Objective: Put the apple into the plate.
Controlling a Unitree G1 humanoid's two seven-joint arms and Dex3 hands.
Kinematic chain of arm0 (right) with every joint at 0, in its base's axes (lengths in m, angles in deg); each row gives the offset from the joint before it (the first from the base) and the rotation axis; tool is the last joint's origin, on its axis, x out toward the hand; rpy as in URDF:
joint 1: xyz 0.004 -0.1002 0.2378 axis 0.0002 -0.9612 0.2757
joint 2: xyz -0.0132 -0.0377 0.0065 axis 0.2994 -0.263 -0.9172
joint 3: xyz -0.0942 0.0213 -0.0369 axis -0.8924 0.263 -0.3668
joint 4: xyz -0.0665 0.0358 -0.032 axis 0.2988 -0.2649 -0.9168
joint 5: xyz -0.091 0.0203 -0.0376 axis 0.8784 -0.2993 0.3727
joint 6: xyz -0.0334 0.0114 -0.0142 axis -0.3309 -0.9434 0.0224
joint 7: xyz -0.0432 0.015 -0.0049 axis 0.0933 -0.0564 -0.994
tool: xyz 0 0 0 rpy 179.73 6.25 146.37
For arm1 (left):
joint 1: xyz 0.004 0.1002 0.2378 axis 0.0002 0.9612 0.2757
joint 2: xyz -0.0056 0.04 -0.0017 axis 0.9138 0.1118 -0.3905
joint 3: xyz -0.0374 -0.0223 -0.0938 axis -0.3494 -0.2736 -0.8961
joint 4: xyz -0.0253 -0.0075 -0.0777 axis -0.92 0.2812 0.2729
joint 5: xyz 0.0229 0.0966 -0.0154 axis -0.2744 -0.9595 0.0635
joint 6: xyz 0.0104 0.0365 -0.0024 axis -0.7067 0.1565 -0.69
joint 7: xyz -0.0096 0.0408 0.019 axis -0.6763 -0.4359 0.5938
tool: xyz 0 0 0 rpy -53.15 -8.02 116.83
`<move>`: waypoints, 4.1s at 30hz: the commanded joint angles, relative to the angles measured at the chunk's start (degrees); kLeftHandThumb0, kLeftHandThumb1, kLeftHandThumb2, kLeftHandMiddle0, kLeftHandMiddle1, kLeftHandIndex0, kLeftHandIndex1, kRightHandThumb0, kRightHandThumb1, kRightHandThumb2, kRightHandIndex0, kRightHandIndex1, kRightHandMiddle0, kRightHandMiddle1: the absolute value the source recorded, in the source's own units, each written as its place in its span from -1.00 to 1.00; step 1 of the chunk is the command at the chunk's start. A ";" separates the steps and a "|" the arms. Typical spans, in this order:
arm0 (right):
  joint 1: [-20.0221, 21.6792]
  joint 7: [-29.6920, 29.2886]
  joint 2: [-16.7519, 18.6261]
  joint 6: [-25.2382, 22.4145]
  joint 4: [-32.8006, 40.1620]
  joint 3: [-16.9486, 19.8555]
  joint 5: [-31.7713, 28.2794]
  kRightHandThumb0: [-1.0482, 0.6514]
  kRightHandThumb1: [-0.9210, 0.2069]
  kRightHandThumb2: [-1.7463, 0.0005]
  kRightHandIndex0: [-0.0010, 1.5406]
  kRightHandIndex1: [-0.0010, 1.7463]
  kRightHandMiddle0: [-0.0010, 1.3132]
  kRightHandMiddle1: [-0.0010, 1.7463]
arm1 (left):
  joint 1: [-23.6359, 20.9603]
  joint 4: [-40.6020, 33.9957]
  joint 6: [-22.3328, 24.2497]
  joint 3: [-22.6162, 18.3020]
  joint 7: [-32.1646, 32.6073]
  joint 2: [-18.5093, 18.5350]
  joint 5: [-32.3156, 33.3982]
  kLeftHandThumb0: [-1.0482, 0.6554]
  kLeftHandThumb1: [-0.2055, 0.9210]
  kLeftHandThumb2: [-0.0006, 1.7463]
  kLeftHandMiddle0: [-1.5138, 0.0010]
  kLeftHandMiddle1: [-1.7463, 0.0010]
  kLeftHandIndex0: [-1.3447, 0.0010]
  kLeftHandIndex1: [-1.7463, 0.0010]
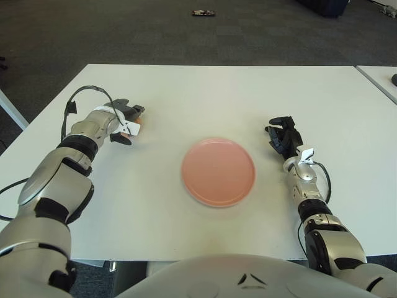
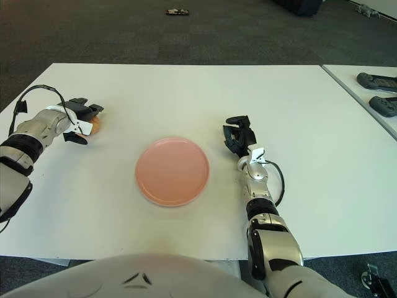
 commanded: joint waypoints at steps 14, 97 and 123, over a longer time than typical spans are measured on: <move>-2.98 -0.08 0.57 -3.48 -2.66 -0.26 0.63 -0.18 -1.00 0.46 -0.55 0.41 -0.62 0.94 | -1.45 -1.73 -0.24 -0.64 -3.76 1.06 0.47 -0.40 -0.23 0.01 1.00 1.00 1.00 0.31; -2.55 0.65 -0.16 -3.50 -3.29 0.17 0.23 -0.18 -1.00 0.46 -0.55 0.41 -0.62 0.94 | 3.63 -3.31 -0.04 1.84 21.34 1.08 -4.72 -0.03 0.08 0.30 0.10 -0.95 0.22 -0.86; -1.94 1.23 -0.68 -3.50 -4.18 0.62 0.03 -0.18 -1.00 0.46 -0.55 0.41 -0.62 0.94 | 6.12 4.93 -3.46 1.00 28.00 -1.01 -1.46 0.22 -0.42 0.70 0.07 -1.00 -0.02 -0.78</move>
